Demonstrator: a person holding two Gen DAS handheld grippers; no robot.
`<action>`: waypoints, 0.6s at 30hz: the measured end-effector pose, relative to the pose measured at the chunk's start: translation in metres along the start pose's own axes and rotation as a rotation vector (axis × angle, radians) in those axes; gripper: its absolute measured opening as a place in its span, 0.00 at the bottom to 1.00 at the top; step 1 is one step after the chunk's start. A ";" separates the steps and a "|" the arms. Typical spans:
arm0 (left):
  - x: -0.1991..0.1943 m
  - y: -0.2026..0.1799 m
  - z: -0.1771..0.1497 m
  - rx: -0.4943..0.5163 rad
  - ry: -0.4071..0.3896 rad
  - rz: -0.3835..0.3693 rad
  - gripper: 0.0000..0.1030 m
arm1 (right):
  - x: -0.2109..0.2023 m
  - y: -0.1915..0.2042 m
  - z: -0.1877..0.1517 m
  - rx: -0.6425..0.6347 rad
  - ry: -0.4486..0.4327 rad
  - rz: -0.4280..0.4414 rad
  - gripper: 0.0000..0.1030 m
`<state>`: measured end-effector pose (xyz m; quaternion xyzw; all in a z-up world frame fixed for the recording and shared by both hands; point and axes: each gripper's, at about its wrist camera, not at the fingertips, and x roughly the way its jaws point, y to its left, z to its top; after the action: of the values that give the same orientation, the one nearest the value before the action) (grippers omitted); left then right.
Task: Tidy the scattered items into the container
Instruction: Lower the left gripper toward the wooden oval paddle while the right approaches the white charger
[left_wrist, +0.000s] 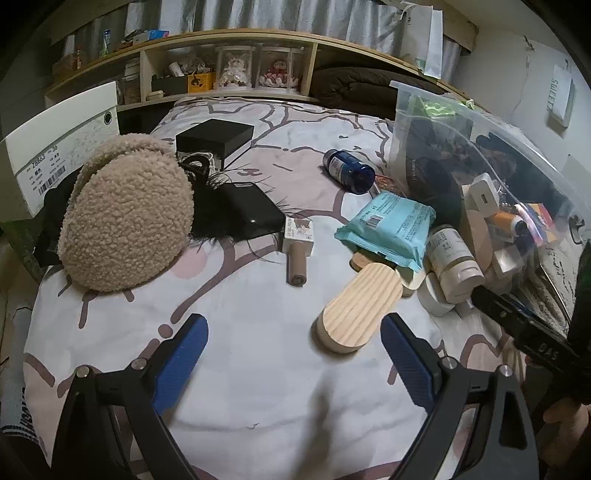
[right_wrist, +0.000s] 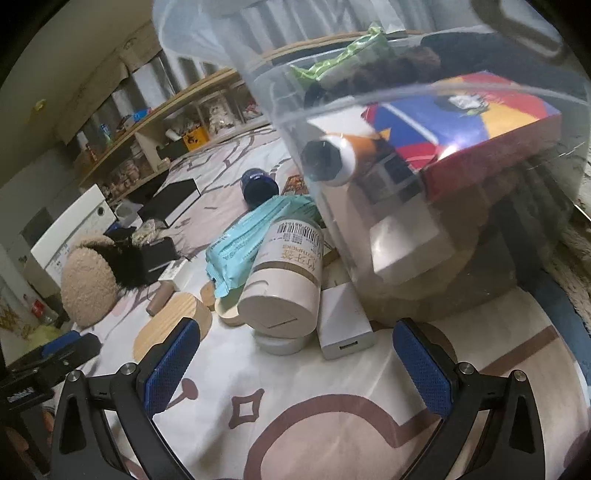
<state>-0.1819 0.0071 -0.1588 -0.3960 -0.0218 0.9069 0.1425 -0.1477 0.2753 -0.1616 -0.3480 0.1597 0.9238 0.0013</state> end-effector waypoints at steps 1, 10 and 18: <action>0.000 0.000 0.000 0.000 0.001 -0.003 0.92 | 0.003 -0.001 0.000 0.004 0.006 0.001 1.00; 0.000 0.001 0.002 -0.010 -0.001 -0.007 0.92 | 0.026 -0.015 -0.001 0.083 0.065 0.020 1.00; 0.003 0.002 0.001 -0.003 0.008 0.009 0.92 | 0.039 -0.018 -0.001 0.105 0.081 0.028 1.00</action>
<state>-0.1848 0.0060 -0.1605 -0.3998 -0.0210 0.9059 0.1380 -0.1746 0.2879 -0.1923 -0.3823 0.2130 0.8992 0.0000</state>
